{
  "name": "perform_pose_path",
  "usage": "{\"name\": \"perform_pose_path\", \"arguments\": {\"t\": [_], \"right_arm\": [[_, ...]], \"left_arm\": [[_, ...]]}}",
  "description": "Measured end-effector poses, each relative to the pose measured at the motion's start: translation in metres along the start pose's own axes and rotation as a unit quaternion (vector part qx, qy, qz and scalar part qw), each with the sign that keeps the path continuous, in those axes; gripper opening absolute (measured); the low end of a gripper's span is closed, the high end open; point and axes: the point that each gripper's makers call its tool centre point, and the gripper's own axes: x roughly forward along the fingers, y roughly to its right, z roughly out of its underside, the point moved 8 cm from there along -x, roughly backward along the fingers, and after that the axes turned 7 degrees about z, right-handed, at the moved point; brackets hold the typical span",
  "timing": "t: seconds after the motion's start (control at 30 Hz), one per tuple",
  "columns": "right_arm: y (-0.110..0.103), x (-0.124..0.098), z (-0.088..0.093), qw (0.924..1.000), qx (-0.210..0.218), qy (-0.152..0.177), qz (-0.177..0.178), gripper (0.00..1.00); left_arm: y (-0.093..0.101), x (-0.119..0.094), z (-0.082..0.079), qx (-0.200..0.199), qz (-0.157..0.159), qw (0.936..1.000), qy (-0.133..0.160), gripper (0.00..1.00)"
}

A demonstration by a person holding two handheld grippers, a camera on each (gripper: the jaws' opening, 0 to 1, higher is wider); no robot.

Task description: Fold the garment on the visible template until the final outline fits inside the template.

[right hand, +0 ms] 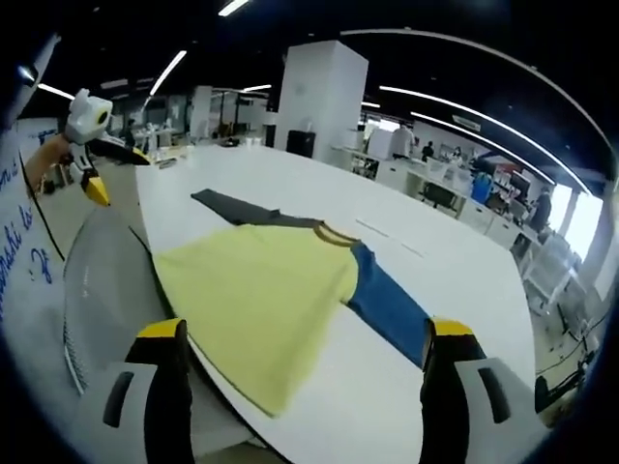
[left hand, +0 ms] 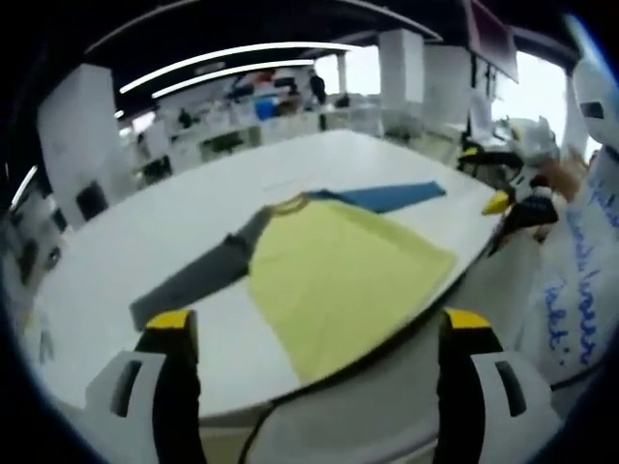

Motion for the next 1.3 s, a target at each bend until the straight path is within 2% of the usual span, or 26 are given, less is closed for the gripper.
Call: {"name": "perform_pose_path", "arguments": {"t": [0.2,0.5,0.7,0.83,0.9,1.0,1.07,1.3], "right_arm": [[-0.005,0.001,0.004,0.9999,0.008,-0.005,0.009,1.00],[-0.010,-0.001,0.007,0.9995,0.016,-0.018,0.021,1.00],[-0.012,-0.001,0.004,0.9994,0.019,-0.017,0.025,1.00],[-0.014,0.003,0.004,0.9994,0.011,-0.026,0.021,1.00],[-0.014,0.004,0.001,0.9995,0.009,-0.024,0.021,1.00],[-0.014,0.005,0.000,0.9996,0.007,-0.021,0.018,1.00],[-0.018,0.004,0.005,0.9986,0.035,-0.037,0.017,1.00],[-0.011,0.013,0.002,0.9986,0.037,-0.030,0.023,1.00]], "left_arm": [[-0.003,0.002,0.000,0.005,0.009,0.9999,-0.005,1.00],[-0.004,0.007,-0.006,0.018,0.023,0.9995,0.009,1.00],[-0.006,0.005,-0.001,0.009,0.024,0.9996,0.008,1.00],[0.000,0.007,0.003,0.013,0.030,0.9994,0.001,1.00],[0.000,0.005,0.003,0.000,0.030,0.9995,0.012,1.00],[-0.002,0.001,0.005,-0.001,0.022,0.9997,0.013,1.00],[-0.004,-0.001,0.006,-0.001,0.021,0.9997,0.014,1.00],[-0.013,0.001,0.005,-0.002,0.019,0.9998,0.009,1.00]]}}
